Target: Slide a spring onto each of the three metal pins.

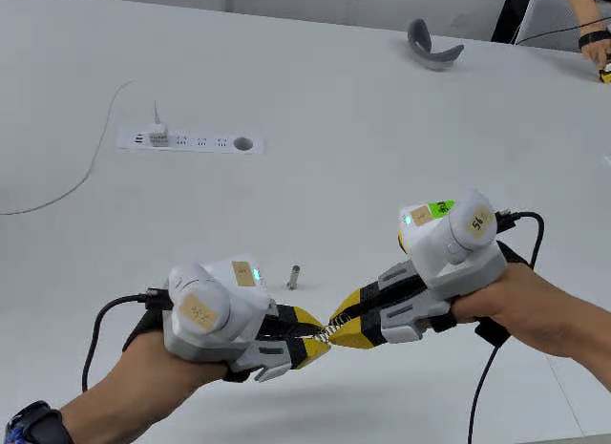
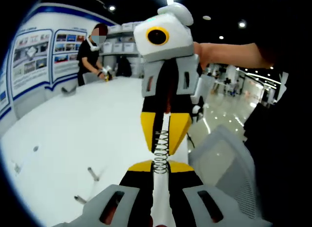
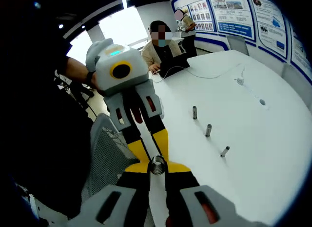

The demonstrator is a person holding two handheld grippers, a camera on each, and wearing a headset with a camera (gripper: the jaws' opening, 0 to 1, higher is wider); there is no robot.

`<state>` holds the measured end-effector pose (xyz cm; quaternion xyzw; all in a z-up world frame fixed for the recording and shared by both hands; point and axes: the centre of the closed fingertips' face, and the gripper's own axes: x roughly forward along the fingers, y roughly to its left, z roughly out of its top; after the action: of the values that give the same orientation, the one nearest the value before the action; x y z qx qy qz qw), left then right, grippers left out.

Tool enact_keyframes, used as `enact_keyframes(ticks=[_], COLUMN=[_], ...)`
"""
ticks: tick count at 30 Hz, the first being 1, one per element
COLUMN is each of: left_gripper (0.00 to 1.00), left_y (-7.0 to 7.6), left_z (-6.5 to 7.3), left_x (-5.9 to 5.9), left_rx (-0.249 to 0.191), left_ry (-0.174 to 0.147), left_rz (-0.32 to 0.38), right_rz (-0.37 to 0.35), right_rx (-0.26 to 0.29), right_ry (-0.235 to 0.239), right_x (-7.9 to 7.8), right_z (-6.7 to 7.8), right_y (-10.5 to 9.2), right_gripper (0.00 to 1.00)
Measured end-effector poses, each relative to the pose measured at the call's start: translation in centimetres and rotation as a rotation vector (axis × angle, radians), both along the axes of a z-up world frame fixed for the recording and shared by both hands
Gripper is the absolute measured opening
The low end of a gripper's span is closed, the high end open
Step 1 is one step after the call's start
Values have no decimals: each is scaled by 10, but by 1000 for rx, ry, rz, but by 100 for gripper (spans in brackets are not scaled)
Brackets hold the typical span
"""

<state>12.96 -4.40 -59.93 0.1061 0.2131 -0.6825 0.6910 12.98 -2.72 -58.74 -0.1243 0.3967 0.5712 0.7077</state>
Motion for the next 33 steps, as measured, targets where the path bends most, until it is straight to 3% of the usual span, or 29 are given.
enact_keyframes(ticks=[11, 18, 33], left_gripper=[10, 11, 13], left_y=[3, 7, 23], left_z=[1, -6, -27], left_x=[-3, -5, -4], left_rx=[6, 8, 42], left_ry=[-19, -31, -4], left_rz=[-30, -35, 5], right_rz=[58, 33, -27], right_rx=[-9, 3, 9], right_ry=[10, 15, 19], right_x=[-4, -5, -3], right_z=[-6, -12, -18], right_y=[5, 9, 6], right_gripper=[13, 12, 12])
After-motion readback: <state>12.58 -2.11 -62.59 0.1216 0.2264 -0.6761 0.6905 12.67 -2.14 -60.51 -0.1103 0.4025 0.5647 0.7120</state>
